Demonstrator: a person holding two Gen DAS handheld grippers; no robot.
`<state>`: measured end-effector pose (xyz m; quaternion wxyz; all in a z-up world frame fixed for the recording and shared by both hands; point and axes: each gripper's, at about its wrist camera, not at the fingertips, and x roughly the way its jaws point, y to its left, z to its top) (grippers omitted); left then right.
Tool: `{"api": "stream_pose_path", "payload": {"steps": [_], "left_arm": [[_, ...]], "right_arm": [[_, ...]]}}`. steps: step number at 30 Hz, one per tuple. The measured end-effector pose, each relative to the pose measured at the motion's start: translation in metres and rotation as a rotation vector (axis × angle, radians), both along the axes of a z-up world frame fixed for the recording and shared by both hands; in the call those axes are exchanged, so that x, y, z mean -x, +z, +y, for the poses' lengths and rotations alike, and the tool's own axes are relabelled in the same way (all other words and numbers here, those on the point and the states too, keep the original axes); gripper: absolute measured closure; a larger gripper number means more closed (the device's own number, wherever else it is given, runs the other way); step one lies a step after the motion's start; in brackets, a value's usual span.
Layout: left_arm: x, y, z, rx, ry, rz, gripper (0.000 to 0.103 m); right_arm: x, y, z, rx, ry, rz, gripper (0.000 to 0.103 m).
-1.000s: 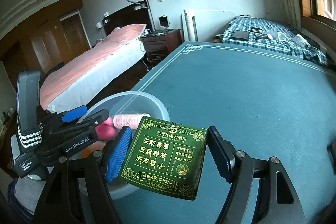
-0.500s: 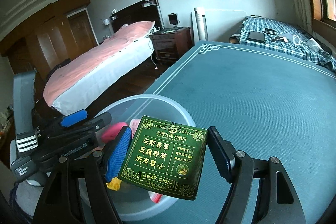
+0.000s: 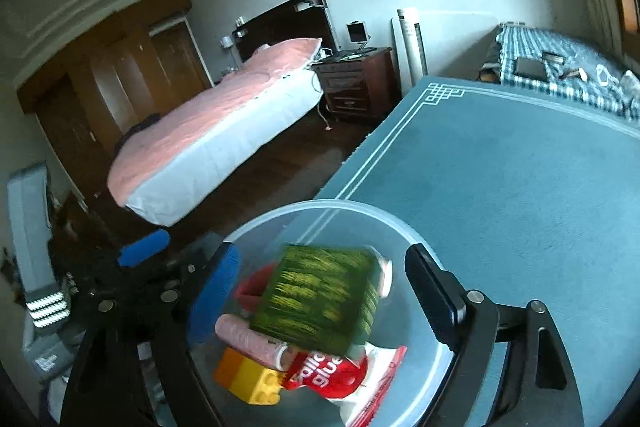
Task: Organize objects
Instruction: 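Carry cushion and green box to the clear bowl and release both, then move both tools back to the table and grasp the white sponge with the right tool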
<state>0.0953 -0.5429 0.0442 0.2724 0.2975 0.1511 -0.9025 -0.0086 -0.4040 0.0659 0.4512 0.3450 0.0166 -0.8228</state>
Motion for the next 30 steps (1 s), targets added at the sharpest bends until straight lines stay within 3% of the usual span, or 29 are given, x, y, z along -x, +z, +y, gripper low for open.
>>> {"api": "stream_pose_path", "payload": {"steps": [17, 30], "left_arm": [[0.0, 0.004, 0.011, 0.0, -0.014, 0.003, 0.014], [0.013, 0.009, 0.049, 0.016, -0.085, -0.011, 0.008]], "right_arm": [[-0.015, -0.004, 0.049, -0.009, -0.084, 0.036, 0.017], [-0.028, -0.016, 0.098, -0.038, -0.153, 0.021, 0.017]]}}
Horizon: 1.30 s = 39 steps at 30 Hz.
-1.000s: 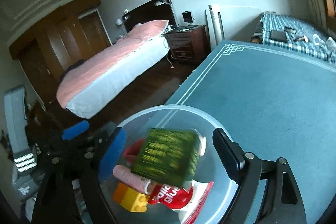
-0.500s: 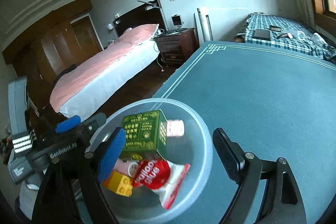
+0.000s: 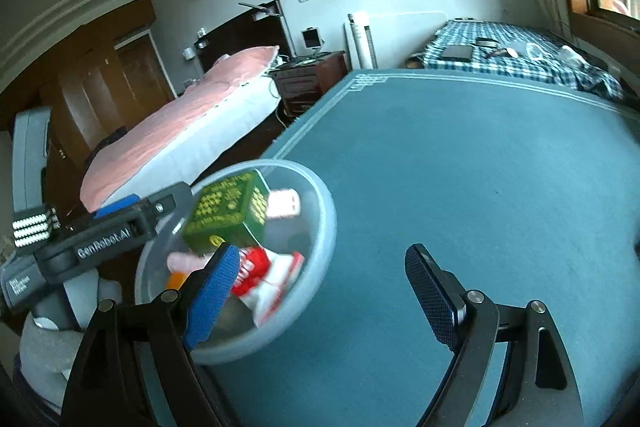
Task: Organize objects
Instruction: 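Move both tools back to the table and grasp the white sponge with the right tool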
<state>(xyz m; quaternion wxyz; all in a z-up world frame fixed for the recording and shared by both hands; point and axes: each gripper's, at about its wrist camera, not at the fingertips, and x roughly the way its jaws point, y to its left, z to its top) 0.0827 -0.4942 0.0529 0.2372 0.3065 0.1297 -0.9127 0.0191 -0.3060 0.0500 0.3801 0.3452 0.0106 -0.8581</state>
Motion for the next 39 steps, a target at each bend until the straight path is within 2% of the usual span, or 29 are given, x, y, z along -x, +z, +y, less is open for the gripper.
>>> {"api": "stream_pose_path", "payload": {"steps": [8, 29, 39], "left_arm": [[0.006, 0.004, 0.026, 0.014, -0.047, -0.006, 0.007], [0.02, 0.008, 0.091, 0.055, -0.161, -0.025, 0.007], [0.032, 0.008, 0.131, 0.079, -0.24, -0.038, 0.007]], "right_arm": [[0.001, -0.005, 0.036, 0.007, -0.069, -0.033, 0.017], [0.0, -0.006, 0.117, 0.047, -0.212, -0.037, 0.017], [-0.001, 0.001, 0.166, 0.062, -0.317, 0.003, 0.017]]}}
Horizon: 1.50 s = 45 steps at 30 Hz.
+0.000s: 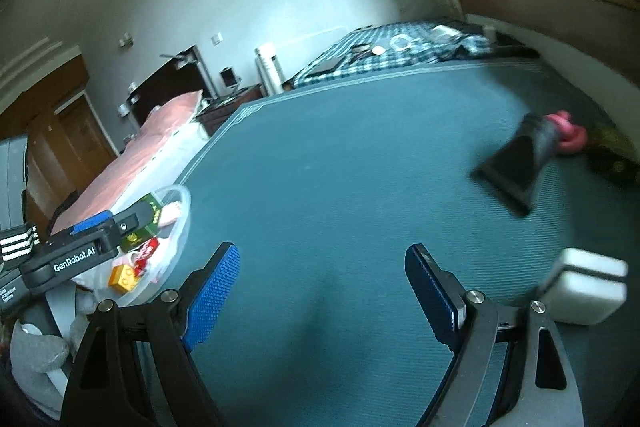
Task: Organize objects
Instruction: 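Move both tools back to the table and grasp the white sponge with the right tool, then grasp the black funnel-shaped cup with the left tool while the right tool holds the sponge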
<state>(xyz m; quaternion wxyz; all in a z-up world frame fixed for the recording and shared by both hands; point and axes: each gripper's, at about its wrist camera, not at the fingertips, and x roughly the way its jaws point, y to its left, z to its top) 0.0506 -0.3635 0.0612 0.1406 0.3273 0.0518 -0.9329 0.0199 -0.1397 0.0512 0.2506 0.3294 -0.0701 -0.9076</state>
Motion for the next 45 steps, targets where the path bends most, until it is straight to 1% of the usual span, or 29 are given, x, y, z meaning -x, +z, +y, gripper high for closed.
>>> {"api": "stream_pose_path", "payload": {"steps": [9, 13, 16, 22, 32, 36, 40, 42, 43, 44, 45], "left_arm": [[0.013, -0.004, 0.042, 0.019, -0.086, -0.02, 0.007], [0.018, -0.006, 0.054, 0.015, -0.119, -0.035, 0.007], [0.021, -0.008, 0.062, 0.013, -0.135, -0.045, 0.007], [0.027, -0.009, 0.08, 0.009, -0.168, -0.053, 0.007], [0.038, -0.008, 0.103, 0.032, -0.214, -0.062, 0.007], [0.044, -0.008, 0.112, 0.041, -0.234, -0.066, 0.007], [0.05, -0.01, 0.122, 0.038, -0.26, -0.074, 0.007], [0.055, -0.011, 0.127, 0.038, -0.271, -0.078, 0.007], [0.057, -0.011, 0.13, 0.037, -0.277, -0.081, 0.007], [0.059, -0.012, 0.133, 0.036, -0.283, -0.084, 0.007], [0.062, -0.013, 0.136, 0.034, -0.289, -0.088, 0.007]], "right_arm": [[-0.009, 0.012, 0.058, -0.032, -0.162, 0.064, 0.017], [-0.016, 0.016, 0.08, -0.076, -0.235, 0.107, 0.017], [-0.015, 0.018, 0.096, -0.093, -0.279, 0.108, 0.017], [-0.01, 0.011, 0.115, -0.145, -0.348, 0.08, 0.017], [0.012, -0.014, 0.116, -0.223, -0.372, -0.037, 0.017], [0.02, -0.022, 0.119, -0.201, -0.36, -0.073, 0.017], [0.024, -0.027, 0.119, -0.2, -0.352, -0.089, 0.017], [0.024, -0.029, 0.119, -0.21, -0.348, -0.091, 0.024], [0.025, -0.03, 0.119, -0.211, -0.343, -0.095, 0.034], [0.026, -0.031, 0.12, -0.195, -0.325, -0.101, 0.04], [0.025, -0.03, 0.12, -0.182, -0.317, -0.101, 0.041]]}}
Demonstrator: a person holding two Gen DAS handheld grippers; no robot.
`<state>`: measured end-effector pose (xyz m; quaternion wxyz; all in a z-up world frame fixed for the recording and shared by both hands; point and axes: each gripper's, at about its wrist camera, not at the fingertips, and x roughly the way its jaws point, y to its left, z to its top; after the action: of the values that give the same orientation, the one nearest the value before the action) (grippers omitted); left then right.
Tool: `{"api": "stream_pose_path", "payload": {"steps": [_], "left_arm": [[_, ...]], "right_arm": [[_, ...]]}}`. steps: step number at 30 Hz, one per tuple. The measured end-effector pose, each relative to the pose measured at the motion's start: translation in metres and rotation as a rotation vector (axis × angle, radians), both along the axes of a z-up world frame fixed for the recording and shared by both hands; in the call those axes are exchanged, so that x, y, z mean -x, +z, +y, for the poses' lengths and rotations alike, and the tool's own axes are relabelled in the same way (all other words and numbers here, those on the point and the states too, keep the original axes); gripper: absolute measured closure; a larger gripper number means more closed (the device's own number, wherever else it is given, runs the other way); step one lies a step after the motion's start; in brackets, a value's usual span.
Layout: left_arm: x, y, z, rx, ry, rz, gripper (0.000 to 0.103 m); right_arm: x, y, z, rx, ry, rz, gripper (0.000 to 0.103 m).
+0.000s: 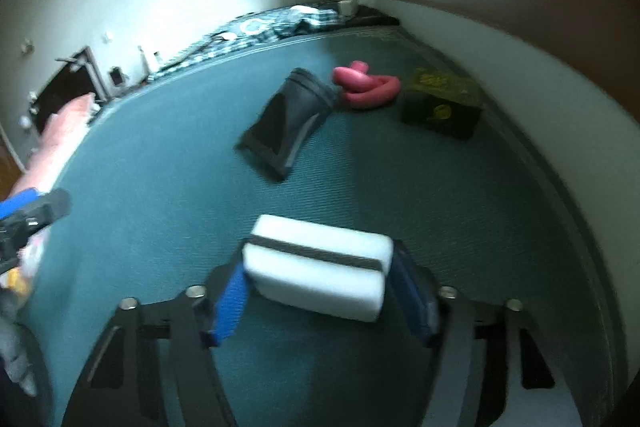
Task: Organize objects
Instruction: 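Grasp the black funnel-shaped cup with the left tool while the right tool holds the sponge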
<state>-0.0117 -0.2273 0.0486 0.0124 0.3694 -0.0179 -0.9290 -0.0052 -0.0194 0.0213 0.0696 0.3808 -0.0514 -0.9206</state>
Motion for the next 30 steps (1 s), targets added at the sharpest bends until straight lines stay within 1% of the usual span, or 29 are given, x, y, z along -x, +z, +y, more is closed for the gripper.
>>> {"api": "stream_pose_path", "payload": {"steps": [3, 6, 9, 12, 15, 18, 21, 26, 30], "left_arm": [[0.007, -0.001, 0.009, -0.007, -0.018, -0.01, 0.007], [0.015, -0.003, 0.019, -0.01, -0.043, -0.017, 0.007], [0.026, -0.009, 0.028, -0.017, -0.072, -0.034, 0.007], [0.039, -0.016, 0.038, -0.035, -0.097, -0.063, 0.007], [0.048, -0.02, 0.048, -0.047, -0.121, -0.074, 0.007], [0.057, -0.021, 0.062, -0.04, -0.154, -0.067, 0.007], [0.064, -0.022, 0.075, -0.032, -0.181, -0.063, 0.007], [0.076, -0.023, 0.092, -0.038, -0.207, -0.057, 0.007], [0.083, -0.024, 0.103, -0.037, -0.224, -0.058, 0.007]], "right_arm": [[-0.003, 0.003, 0.001, -0.022, -0.013, 0.028, 0.041], [-0.005, 0.008, 0.008, 0.007, -0.024, 0.049, 0.041], [-0.006, 0.012, 0.016, 0.015, -0.052, 0.071, 0.041], [-0.006, 0.013, 0.024, 0.024, -0.081, 0.078, 0.041], [-0.003, 0.013, 0.033, 0.037, -0.113, 0.073, 0.041], [-0.002, 0.009, 0.042, 0.061, -0.151, 0.061, 0.041], [-0.001, 0.007, 0.046, 0.055, -0.178, 0.064, 0.041], [-0.003, 0.009, 0.045, 0.042, -0.186, 0.089, 0.041], [-0.003, 0.008, 0.046, 0.048, -0.192, 0.085, 0.041]]}}
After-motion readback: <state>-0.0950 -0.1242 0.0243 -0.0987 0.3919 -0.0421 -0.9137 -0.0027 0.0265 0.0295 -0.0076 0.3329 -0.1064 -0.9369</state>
